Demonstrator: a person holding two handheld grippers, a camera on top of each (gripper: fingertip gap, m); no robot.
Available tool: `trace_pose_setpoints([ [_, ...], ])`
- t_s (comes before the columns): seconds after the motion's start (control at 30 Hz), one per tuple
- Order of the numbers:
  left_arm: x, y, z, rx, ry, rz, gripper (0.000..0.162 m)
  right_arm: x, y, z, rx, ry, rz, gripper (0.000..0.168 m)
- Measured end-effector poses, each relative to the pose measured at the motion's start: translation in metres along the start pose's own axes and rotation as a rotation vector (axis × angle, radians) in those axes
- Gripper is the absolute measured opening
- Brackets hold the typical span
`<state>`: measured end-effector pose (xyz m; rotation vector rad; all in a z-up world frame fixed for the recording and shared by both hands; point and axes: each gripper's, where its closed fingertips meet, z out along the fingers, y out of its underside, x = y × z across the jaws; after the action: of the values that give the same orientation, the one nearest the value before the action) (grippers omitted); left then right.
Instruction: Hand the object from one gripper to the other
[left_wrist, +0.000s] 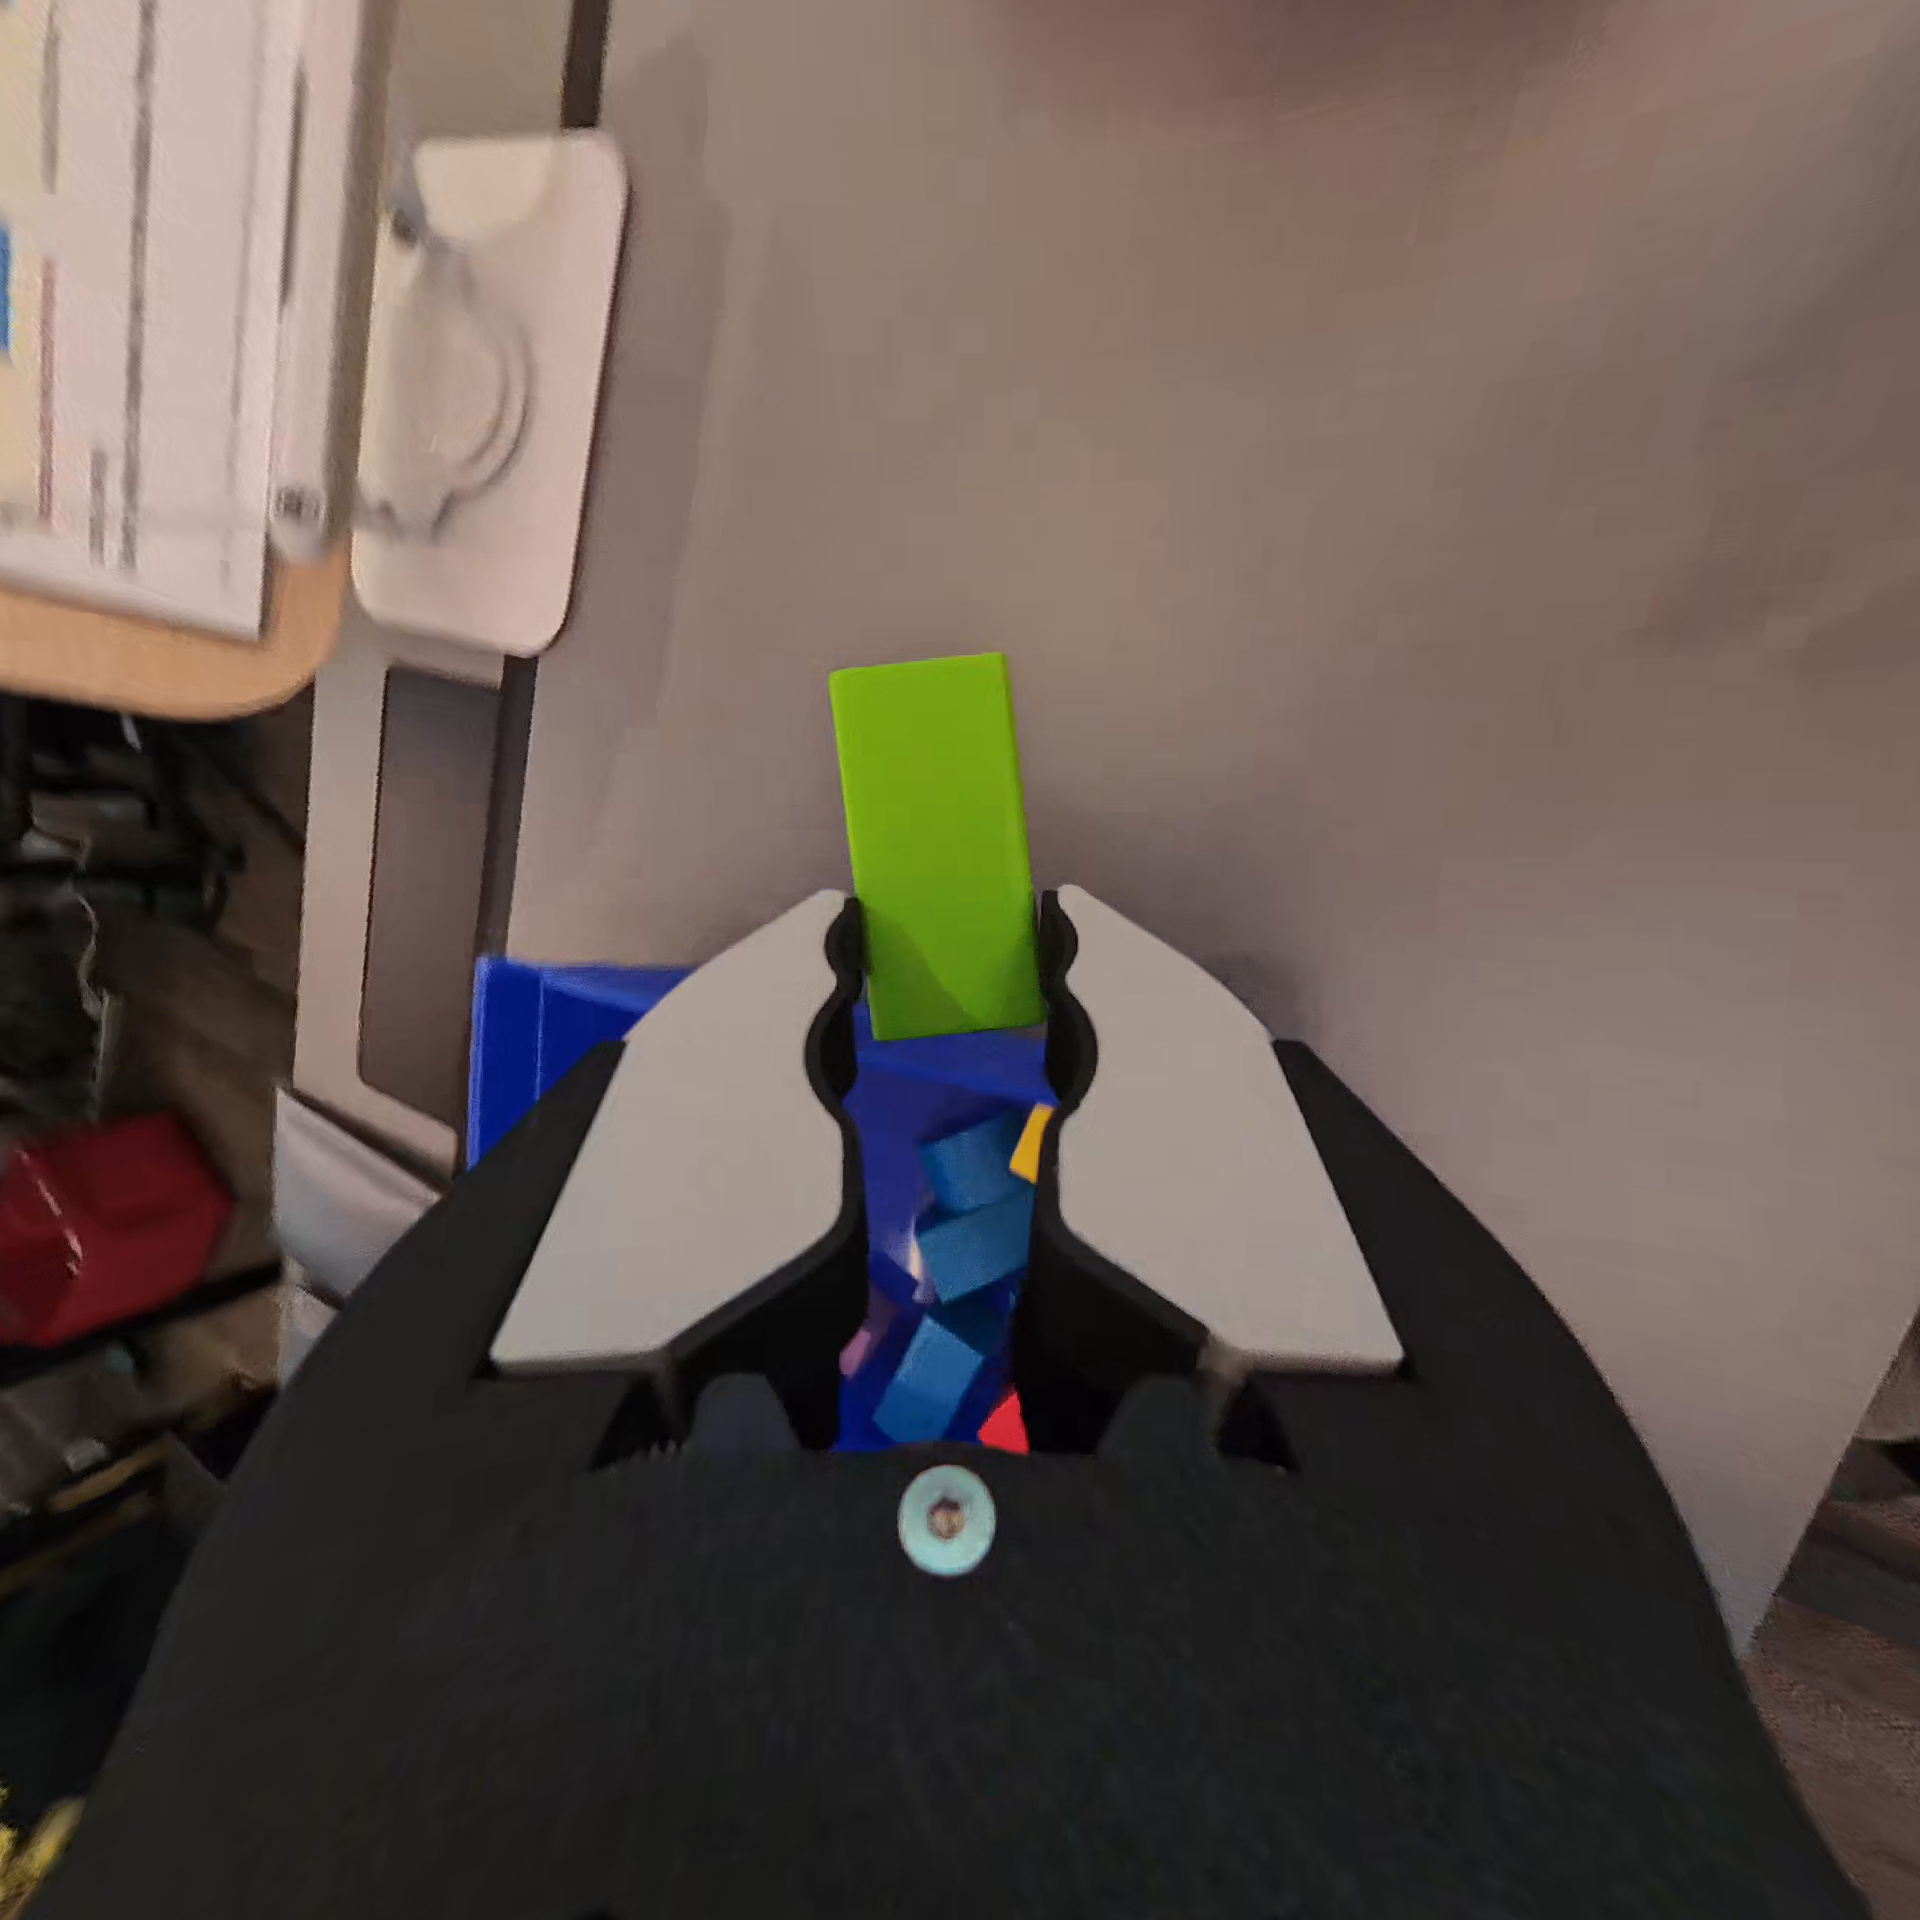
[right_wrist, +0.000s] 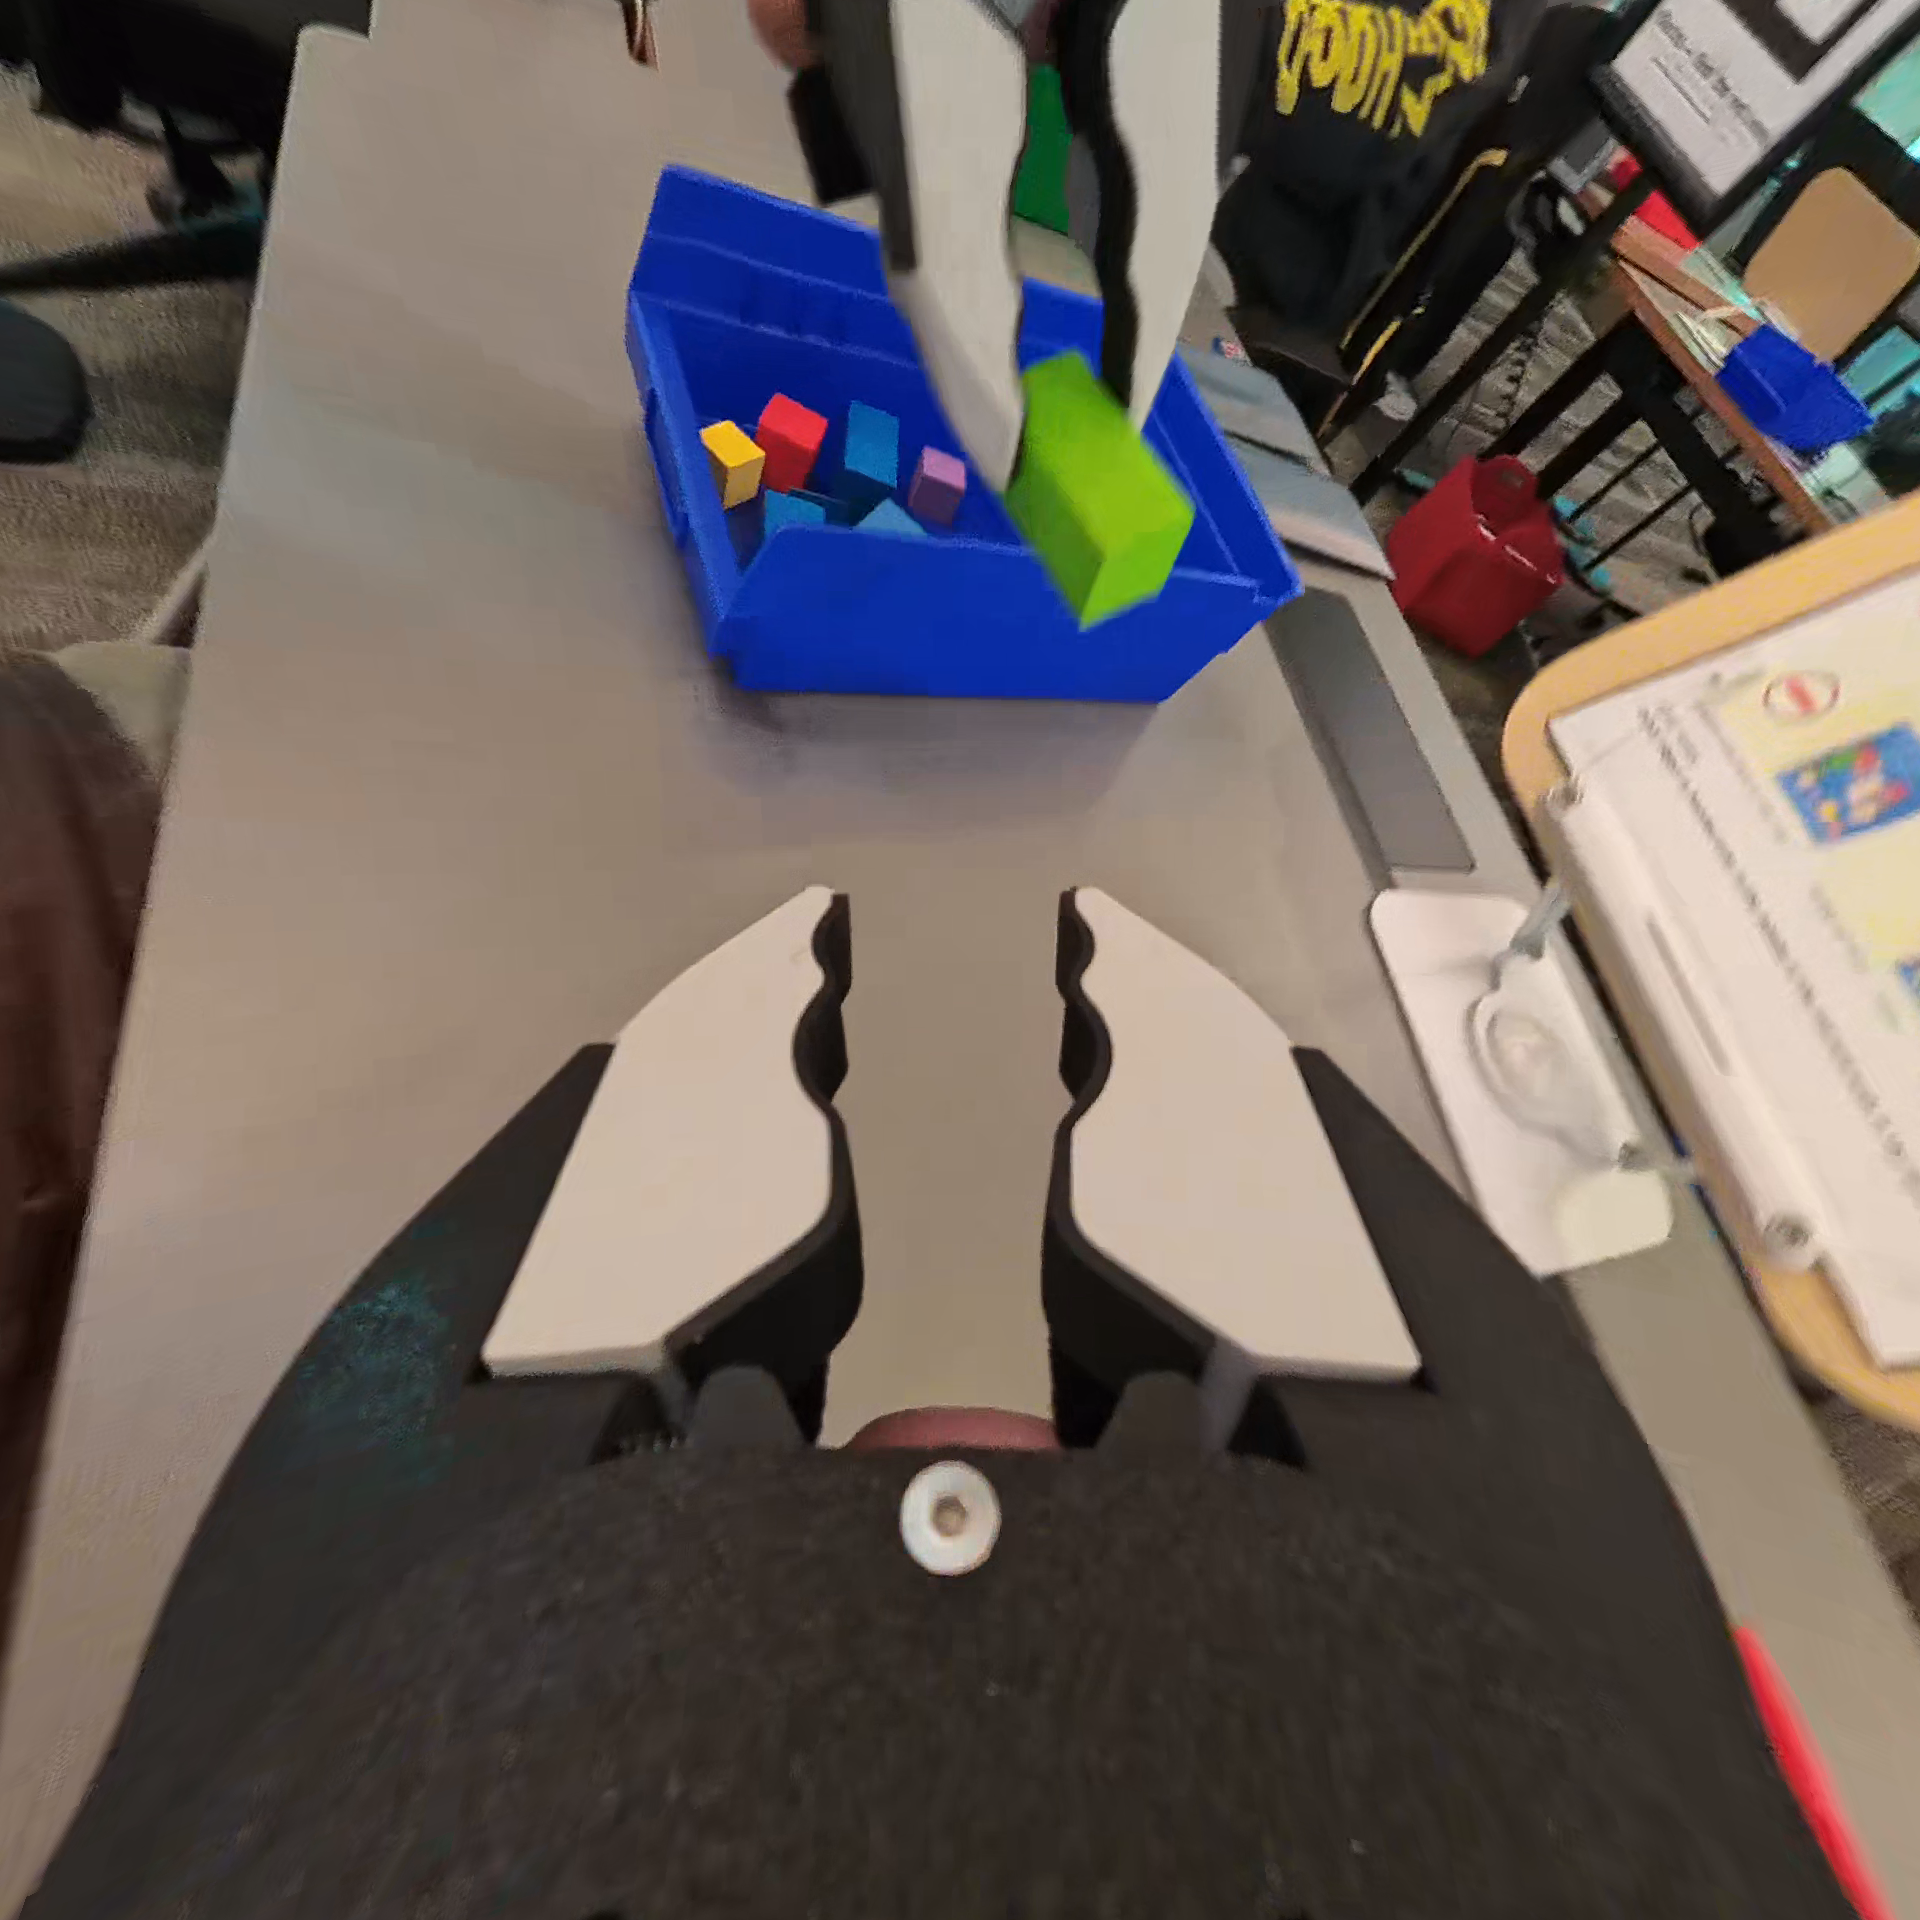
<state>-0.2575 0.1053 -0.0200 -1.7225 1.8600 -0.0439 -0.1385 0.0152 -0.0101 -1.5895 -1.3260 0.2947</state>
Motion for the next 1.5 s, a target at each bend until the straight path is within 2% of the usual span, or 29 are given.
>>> trace_pose_setpoints([
  [0.1, 0.026, -0.031, 0.004, 0.005, 0.006, 0.135, 0.032, 0.021, -0.014, 0.029, -0.058, -0.016, -0.098, 0.041],
  [0.2, 0.047, -0.052, 0.009, 0.019, 0.029, 0.212, 0.032, 0.024, -0.007, 0.052, -0.131, -0.051, -0.141, 0.045],
  [0.27, 0.053, -0.061, 0.013, 0.037, 0.039, 0.222, 0.032, 0.019, -0.002, 0.058, -0.144, -0.076, -0.15, 0.048],
  [0.33, 0.06, -0.068, 0.015, 0.078, 0.073, 0.205, 0.032, 0.01, 0.002, 0.06, -0.14, -0.111, -0.153, 0.043],
  [0.37, 0.061, -0.07, 0.017, 0.093, 0.081, 0.194, 0.032, 0.007, 0.003, 0.059, -0.136, -0.119, -0.162, 0.035],
  [0.47, 0.062, -0.074, 0.022, 0.12, 0.083, 0.178, 0.032, 0.008, 0.01, 0.058, -0.144, -0.081, -0.178, 0.035],
  [0.6, 0.066, -0.084, 0.009, 0.255, 0.084, 0.054, 0.034, 0.011, 0.016, 0.046, -0.149, -0.075, -0.171, 0.035],
  [0.67, 0.078, -0.082, -0.01, 0.341, 0.179, -0.09, 0.064, 0.023, 0.027, 0.028, -0.185, -0.047, -0.192, 0.035],
  [0.77, 0.117, -0.072, -0.032, 0.492, 0.301, -0.256, 0.06, 0.061, 0.046, -0.021, -0.228, 0.034, -0.196, 0.035],
  [0.83, 0.15, -0.058, -0.031, 0.539, 0.345, -0.337, 0.059, 0.1, 0.07, -0.067, -0.294, 0.098, -0.17, 0.035],
  [0.9, 0.187, -0.045, -0.025, 0.564, 0.394, -0.395, 0.055, 0.142, 0.108, -0.115, -0.412, 0.168, -0.1, 0.035],
  [0.97, 0.216, -0.034, -0.016, 0.575, 0.415, -0.45, 0.051, 0.174, 0.156, -0.153, -0.539, 0.196, 0.043, 0.035],
  [1.03, 0.236, -0.03, -0.008, 0.6, 0.443, -0.527, 0.048, 0.195, 0.207, -0.175, -0.667, 0.229, 0.219, 0.035],
  [1.13, 0.254, -0.03, -0.003, 0.606, 0.483, -0.586, 0.046, 0.204, 0.278, -0.183, -0.877, 0.338, 0.502, 0.035],
  [1.27, 0.252, -0.034, -0.007, 0.656, 0.448, -0.589, 0.043, 0.19, 0.321, -0.149, -0.834, 0.383, 0.838, 0.035],
  [1.37, 0.257, -0.026, -0.001, 0.623, 0.454, -0.566, 0.043, 0.184, 0.352, -0.14, -0.911, 0.452, 0.868, 0.035],
  [1.5, 0.257, -0.018, 0.005, 0.589, 0.401, -0.518, 0.044, 0.18, 0.372, -0.127, -0.892, 0.48, 0.909, 0.035],
])
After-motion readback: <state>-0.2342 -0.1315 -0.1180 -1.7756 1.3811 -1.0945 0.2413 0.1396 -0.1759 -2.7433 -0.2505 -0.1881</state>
